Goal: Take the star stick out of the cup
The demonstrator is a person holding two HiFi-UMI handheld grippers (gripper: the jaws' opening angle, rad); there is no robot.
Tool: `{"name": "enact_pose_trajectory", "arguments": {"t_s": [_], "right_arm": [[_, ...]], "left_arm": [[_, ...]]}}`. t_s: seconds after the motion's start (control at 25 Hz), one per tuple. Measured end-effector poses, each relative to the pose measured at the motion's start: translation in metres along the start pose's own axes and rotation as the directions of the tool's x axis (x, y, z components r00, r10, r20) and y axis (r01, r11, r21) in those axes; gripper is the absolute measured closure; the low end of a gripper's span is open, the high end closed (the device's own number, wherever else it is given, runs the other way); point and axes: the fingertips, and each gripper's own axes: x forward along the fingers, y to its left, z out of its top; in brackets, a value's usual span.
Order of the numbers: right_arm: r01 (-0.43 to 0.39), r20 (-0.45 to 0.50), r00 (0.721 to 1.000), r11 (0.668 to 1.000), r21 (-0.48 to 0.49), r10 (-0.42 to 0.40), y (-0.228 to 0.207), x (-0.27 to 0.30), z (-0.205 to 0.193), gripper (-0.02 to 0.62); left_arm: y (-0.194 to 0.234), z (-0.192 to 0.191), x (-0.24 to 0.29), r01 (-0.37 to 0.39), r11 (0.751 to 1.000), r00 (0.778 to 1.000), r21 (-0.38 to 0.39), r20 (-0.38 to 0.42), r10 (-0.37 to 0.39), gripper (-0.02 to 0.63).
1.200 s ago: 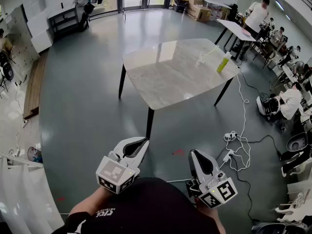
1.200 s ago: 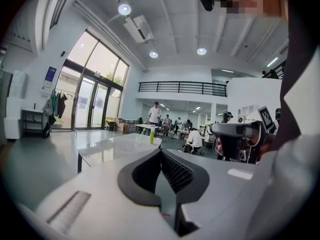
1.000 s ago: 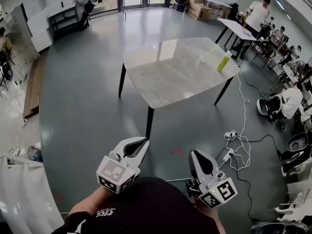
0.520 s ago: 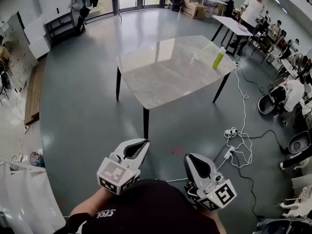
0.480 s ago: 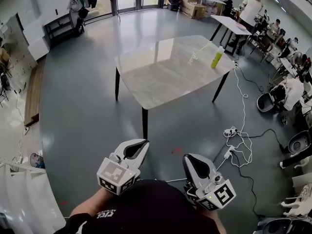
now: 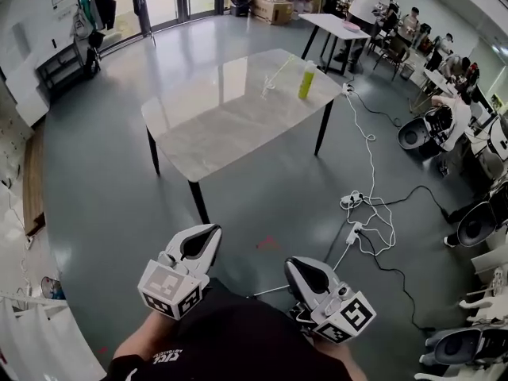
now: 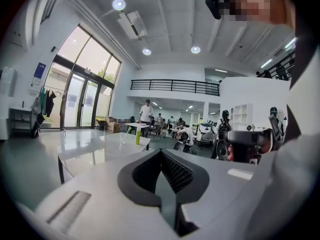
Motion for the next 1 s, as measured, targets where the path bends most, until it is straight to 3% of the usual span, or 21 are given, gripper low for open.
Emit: {"name": "enact_pose_trajectory", "arguments": {"t_s": [0.16, 0.48, 0.76, 1.0], "right_arm": [[0.052, -0.004, 0.999, 0.998, 0.023, -0.052, -0.024, -0.014, 0.0, 0.584], [0.073, -0.009, 0.997, 0.997, 0.036, -0.073, -0.062, 0.003, 0.006, 0.584], [0.072, -0.057, 0.996, 0.997, 0.026, -0.07, -0.113, 0.06, 0.016, 0.584], [0.062, -0.066, 0.996, 0.998, 0.02, -0.061, -0.153, 0.128, 0.039, 0.584]], "left_arm": [[-0.016, -0.006, 0.017, 0.031, 1.0, 0.999, -0.002, -0.028, -0.031, 0.604], [-0.017, -0.017, 0.058, 0.078, 0.997, 0.995, -0.029, -0.064, -0.08, 0.604], [0.026, -0.012, 0.121, 0.092, 0.994, 0.993, -0.063, -0.072, -0.097, 0.604], [0.073, 0.016, 0.174, 0.123, 0.991, 0.99, -0.058, -0.06, -0.127, 0.603]]}}
